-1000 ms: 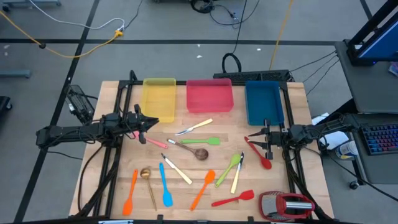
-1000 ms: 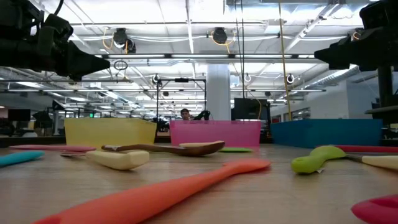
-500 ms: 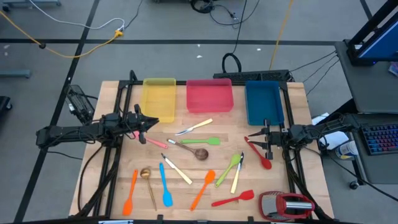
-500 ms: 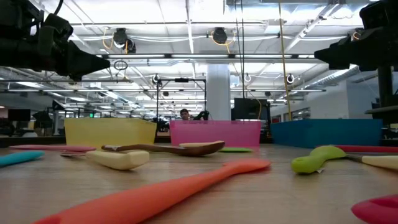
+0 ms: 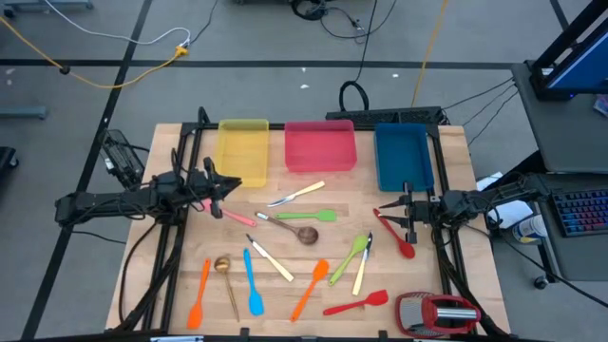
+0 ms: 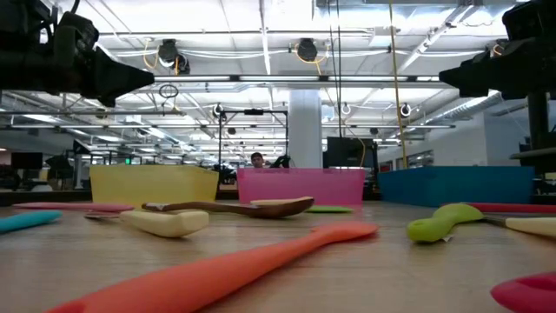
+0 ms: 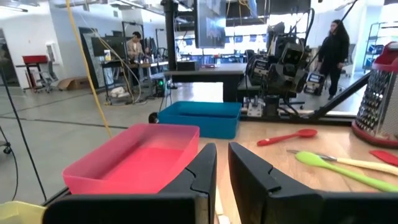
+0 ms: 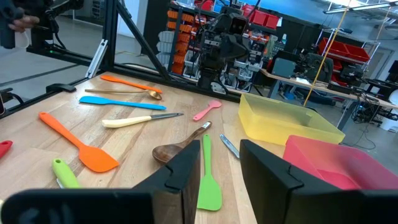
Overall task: Pick & Place Kitchen Items
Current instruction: Put the wooden serving spoon into the yellow bin
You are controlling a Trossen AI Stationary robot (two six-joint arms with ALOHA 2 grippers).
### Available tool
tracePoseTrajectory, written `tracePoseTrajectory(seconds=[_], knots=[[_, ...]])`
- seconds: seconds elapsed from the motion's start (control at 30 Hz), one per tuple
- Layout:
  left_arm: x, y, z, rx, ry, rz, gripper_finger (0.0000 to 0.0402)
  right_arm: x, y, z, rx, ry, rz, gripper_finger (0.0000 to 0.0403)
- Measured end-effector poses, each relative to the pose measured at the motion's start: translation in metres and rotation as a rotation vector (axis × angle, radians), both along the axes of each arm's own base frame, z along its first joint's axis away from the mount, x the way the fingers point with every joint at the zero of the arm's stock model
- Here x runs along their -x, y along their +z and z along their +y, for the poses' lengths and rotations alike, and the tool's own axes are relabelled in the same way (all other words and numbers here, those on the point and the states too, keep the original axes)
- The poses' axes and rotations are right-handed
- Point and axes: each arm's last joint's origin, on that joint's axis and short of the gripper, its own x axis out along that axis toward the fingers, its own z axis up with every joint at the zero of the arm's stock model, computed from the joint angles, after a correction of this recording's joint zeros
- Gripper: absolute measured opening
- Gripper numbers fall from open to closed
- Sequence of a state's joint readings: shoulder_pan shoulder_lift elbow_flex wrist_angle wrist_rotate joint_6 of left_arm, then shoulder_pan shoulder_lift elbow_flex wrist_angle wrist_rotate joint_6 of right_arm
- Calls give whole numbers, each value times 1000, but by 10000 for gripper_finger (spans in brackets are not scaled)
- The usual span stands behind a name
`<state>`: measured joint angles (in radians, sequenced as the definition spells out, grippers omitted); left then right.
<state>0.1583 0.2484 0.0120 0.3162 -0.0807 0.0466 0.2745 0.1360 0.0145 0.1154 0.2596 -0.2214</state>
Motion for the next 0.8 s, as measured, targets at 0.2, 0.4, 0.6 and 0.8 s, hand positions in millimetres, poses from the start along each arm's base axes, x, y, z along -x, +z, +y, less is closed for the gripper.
tracePoseTrajectory(seconds=[0.2, 0.4, 0.6, 0.8], knots=[[0, 0, 0, 28, -5, -11, 46, 0, 0, 0, 0, 0, 0, 105], [0, 1, 0, 131, -18, -41, 47, 0, 0, 0, 0, 0, 0, 105], [0, 1, -1, 145, -51, -48, 47, 0, 0, 0, 0, 0, 0, 105], [0, 2, -1, 121, -55, -52, 47, 0, 0, 0, 0, 0, 0, 105]])
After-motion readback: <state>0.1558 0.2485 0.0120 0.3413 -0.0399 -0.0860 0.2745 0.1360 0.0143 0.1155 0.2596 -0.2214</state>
